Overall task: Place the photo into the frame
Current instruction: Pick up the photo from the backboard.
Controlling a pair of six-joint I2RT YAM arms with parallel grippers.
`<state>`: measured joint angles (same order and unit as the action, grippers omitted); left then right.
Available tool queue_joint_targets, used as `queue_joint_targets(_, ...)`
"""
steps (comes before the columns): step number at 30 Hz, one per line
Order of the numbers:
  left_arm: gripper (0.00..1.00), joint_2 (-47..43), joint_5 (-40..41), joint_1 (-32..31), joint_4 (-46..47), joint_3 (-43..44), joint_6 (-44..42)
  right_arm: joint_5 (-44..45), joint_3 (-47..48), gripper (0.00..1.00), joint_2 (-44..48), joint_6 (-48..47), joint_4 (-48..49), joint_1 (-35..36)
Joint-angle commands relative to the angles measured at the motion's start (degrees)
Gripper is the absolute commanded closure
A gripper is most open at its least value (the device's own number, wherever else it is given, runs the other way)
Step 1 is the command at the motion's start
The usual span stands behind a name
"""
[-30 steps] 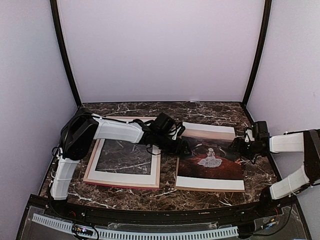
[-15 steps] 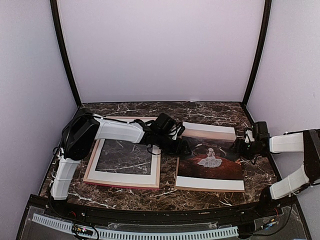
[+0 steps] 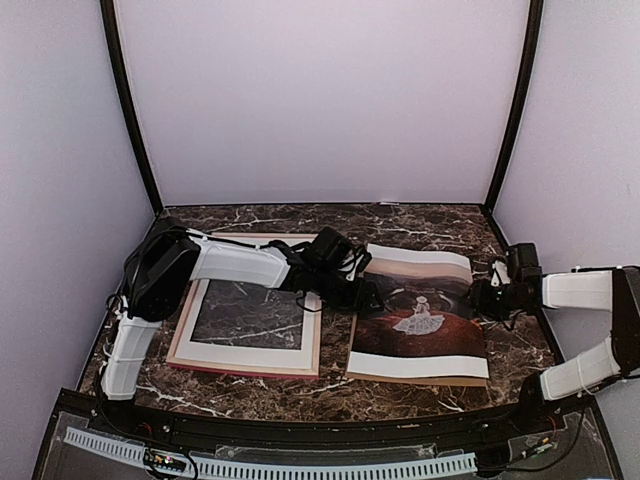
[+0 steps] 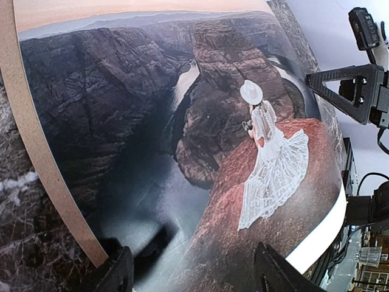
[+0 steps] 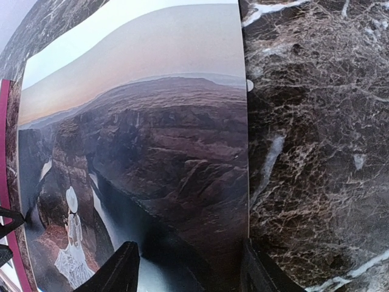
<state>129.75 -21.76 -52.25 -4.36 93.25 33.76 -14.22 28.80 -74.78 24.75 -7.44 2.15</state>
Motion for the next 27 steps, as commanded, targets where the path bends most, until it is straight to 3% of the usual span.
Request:
queue_joint_targets(1,0.29,1.66,0.72,-0.64,-2.57,-1.91,0.61,-2.38,0.72,0.43,2.08,0.15,-0.58,0.03)
queue_joint_targets(14,0.30,1.70,1.01,-0.58,-2.49,-2.52,0.66,-3.68,2.90,0.45,4.93,-0.41,-3.25,-0.08)
queue_joint_targets(27,0.30,1.60,0.83,-0.63,-2.21,-2.90,1.11,-11.52,2.99,0.47,6.19,0.62,-2.08,-1.63)
